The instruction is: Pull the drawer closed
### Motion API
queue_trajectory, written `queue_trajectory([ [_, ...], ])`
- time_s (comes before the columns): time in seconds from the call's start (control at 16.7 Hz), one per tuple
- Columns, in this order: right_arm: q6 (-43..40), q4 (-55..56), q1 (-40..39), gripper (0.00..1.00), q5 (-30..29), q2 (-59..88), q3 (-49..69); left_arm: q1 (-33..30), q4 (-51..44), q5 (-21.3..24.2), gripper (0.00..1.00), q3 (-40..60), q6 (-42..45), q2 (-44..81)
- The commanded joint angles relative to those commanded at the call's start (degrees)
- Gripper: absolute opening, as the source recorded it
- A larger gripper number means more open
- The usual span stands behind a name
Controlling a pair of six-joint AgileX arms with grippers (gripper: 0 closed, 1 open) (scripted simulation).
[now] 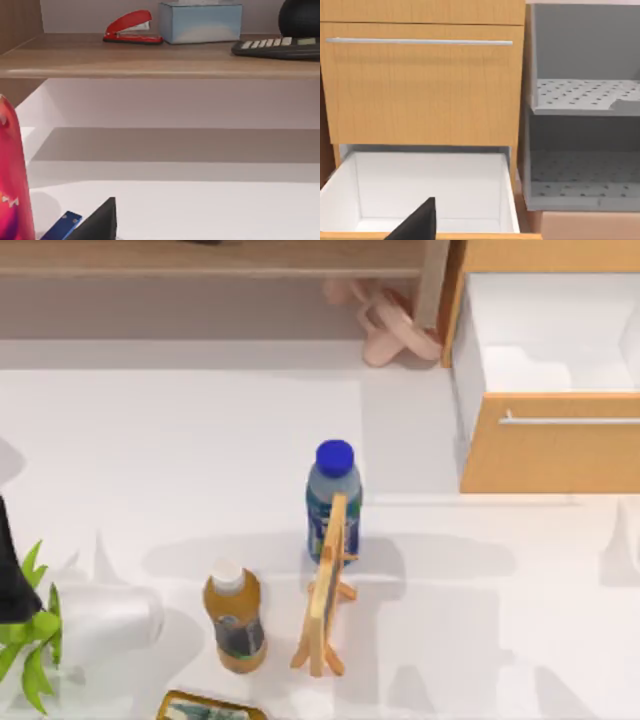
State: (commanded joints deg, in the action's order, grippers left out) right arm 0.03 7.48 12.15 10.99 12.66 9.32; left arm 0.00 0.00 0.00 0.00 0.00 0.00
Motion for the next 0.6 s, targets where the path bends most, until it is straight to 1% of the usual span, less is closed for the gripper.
queue_trajectory([
  [0.18,0.4,2.8,8.9,1.0,9.5,12.3,4.2,0.0,0.0,0.0,1.0,0.0,0.0,0.0],
  [0.36,0.5,6.7,15.8,1.0,15.4,21.6,9.0,0.0,0.0,0.0,1.0,0.0,0.0,0.0],
  [0.6,1.3,12.9,27.1,1.0,26.1,34.4,17.0,0.0,0.0,0.0,1.0,0.0,0.0,0.0],
])
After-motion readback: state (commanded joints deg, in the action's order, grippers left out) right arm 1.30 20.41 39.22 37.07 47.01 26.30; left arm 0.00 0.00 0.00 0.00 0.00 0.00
